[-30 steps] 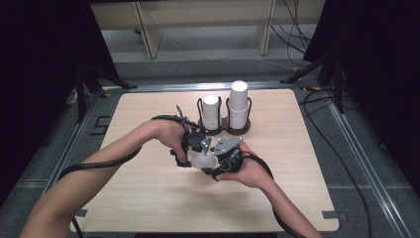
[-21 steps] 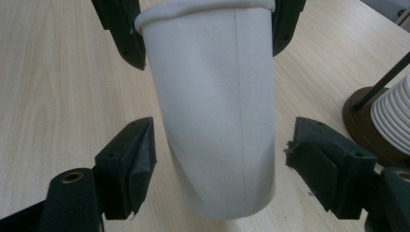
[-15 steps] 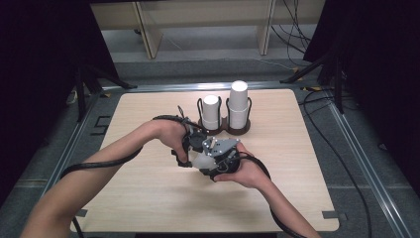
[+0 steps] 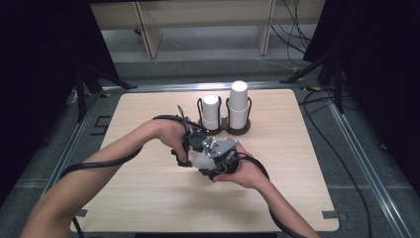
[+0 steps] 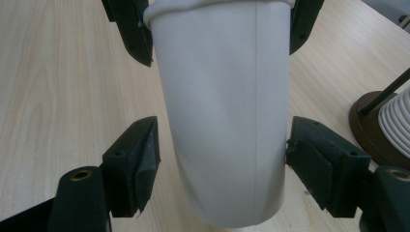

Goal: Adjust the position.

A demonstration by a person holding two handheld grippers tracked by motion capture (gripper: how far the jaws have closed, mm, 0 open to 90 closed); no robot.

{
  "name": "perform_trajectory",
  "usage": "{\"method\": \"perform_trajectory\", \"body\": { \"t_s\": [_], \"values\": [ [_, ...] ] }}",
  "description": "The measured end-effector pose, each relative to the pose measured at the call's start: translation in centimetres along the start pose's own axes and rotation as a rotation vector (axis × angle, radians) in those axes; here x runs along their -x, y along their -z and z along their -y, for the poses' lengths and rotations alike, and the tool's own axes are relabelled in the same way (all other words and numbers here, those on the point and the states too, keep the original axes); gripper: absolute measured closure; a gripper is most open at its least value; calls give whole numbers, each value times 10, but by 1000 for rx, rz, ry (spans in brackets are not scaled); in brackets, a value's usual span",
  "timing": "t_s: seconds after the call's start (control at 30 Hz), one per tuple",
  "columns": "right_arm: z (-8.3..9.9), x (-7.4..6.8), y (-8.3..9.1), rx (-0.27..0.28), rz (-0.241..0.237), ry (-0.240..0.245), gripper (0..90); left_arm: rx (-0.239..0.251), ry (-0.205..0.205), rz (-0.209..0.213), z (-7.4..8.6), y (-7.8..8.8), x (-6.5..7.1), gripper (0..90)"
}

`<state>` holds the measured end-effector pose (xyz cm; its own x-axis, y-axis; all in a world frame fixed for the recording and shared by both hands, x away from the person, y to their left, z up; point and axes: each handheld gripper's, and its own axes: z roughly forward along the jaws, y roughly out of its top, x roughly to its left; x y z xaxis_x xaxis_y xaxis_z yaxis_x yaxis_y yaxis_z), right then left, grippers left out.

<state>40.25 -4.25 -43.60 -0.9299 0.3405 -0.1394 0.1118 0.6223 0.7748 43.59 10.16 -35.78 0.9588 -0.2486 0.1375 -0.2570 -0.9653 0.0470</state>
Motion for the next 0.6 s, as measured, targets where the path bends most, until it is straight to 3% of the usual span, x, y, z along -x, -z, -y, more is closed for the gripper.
{"method": "perform_trajectory", "body": {
  "t_s": [0.03, 0.07, 0.1, 0.13, 0.17, 0.2, 0.27, 0.3, 0.6],
  "values": [
    [1, 0, 0, -5, -1, 2, 282, 27, 36, 3, 0, -2, 2, 306],
    [0, -3, -1, 0, -15, -33, 282, 7, 11, 2, 0, 0, 1, 306],
    [1, -3, -2, 1, -8, -25, 282, 32, 41, 7, 0, -2, 3, 306],
    [1, 2, -1, -4, 27, 34, 283, -7, -3, 16, 0, 2, -1, 307],
    [2, -1, 0, -21, 30, -9, 285, -28, -25, 2, 0, 3, -2, 308],
    [1, 3, -4, 27, 18, 68, 288, -24, -19, 11, 0, 3, -3, 308],
    [1, 1, -3, 15, 12, 39, 294, -4, 0, 15, 0, 2, -2, 309],
    [2, -4, -1, 15, -6, -28, 297, -4, -2, 14, 1, 2, -2, 309],
    [4, -3, -2, 34, 12, -3, 340, 6, 1, 10, 1, 3, -1, 316]
  ]
}}
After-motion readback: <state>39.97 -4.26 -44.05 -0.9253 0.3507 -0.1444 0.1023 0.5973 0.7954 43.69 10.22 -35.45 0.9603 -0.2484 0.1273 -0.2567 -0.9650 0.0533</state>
